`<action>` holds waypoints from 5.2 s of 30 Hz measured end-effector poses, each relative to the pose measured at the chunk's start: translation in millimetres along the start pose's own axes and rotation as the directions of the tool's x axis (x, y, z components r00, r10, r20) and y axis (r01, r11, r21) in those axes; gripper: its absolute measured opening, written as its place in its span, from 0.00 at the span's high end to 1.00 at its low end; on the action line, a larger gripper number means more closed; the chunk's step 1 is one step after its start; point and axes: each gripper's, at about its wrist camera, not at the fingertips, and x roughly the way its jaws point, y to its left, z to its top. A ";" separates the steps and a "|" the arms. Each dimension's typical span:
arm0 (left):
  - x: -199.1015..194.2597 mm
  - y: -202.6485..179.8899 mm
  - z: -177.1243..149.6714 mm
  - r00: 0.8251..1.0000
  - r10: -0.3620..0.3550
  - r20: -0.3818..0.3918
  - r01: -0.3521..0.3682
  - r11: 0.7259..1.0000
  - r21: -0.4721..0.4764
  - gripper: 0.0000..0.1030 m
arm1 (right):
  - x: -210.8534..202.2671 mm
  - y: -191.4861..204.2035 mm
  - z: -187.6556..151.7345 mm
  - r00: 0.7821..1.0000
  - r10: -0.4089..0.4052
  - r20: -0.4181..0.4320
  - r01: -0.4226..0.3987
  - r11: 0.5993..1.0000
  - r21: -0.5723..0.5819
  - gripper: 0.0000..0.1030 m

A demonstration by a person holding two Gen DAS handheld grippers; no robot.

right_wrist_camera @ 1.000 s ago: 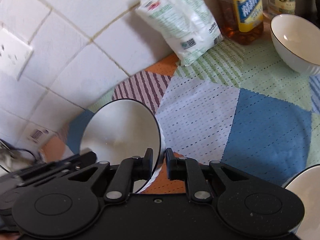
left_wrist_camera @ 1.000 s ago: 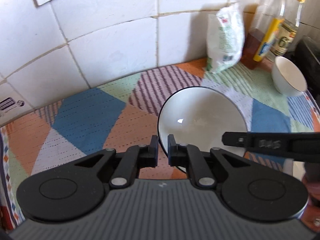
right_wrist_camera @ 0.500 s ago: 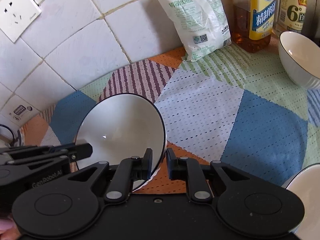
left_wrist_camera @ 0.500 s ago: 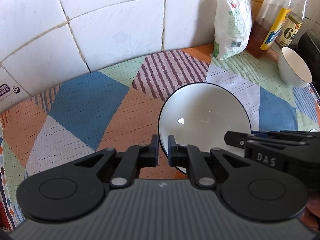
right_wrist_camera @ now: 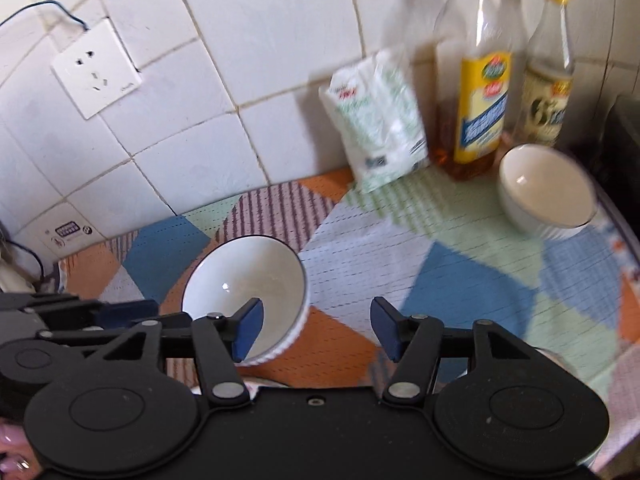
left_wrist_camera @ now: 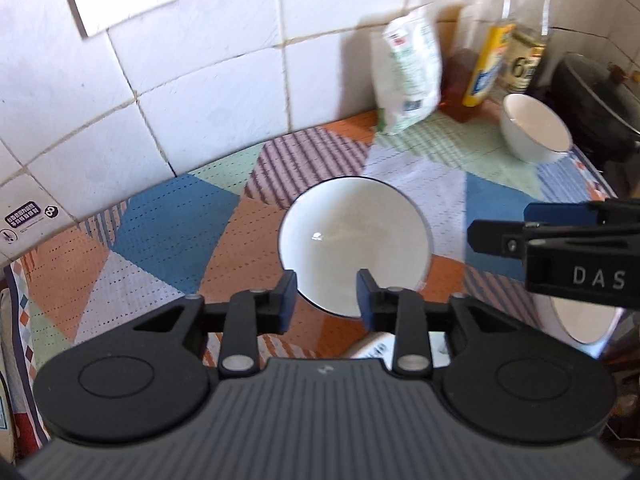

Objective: Organize plates and bowls
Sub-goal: 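Carry the bowl with the left gripper beside the plate stack and release, then move the left gripper to the larger white bowl and grasp its rim, then carry the larger bowl with the left gripper and lower it into the first bowl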

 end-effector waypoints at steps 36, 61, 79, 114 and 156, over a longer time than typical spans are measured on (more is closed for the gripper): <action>-58.8 -192.5 -31.7 0.999 0.031 0.041 -0.028 0.996 -0.085 0.37 | -106.6 -178.9 -95.4 0.994 0.007 0.106 0.026 0.951 -0.308 0.00; 16.9 -220.5 -62.0 0.999 -0.035 -0.017 0.030 0.973 -0.230 0.37 | -19.6 -199.3 -147.6 0.974 0.202 0.104 -0.159 0.933 -0.321 0.03; 49.5 -200.4 -54.8 0.996 -0.036 -0.083 0.014 0.969 -0.245 0.76 | 13.6 -167.8 -145.3 0.969 0.213 0.123 -0.149 0.906 -0.396 0.02; 0.3 -175.4 -36.5 0.998 0.057 -0.034 -0.060 0.993 -0.099 0.84 | -24.1 -106.2 -125.8 0.930 0.256 0.265 -0.095 0.862 -0.497 0.04; 54.5 0.6 28.5 0.985 0.063 -0.163 -0.054 0.997 0.060 0.79 | 76.5 50.2 -40.8 0.979 0.109 0.171 -0.034 0.918 -0.396 0.05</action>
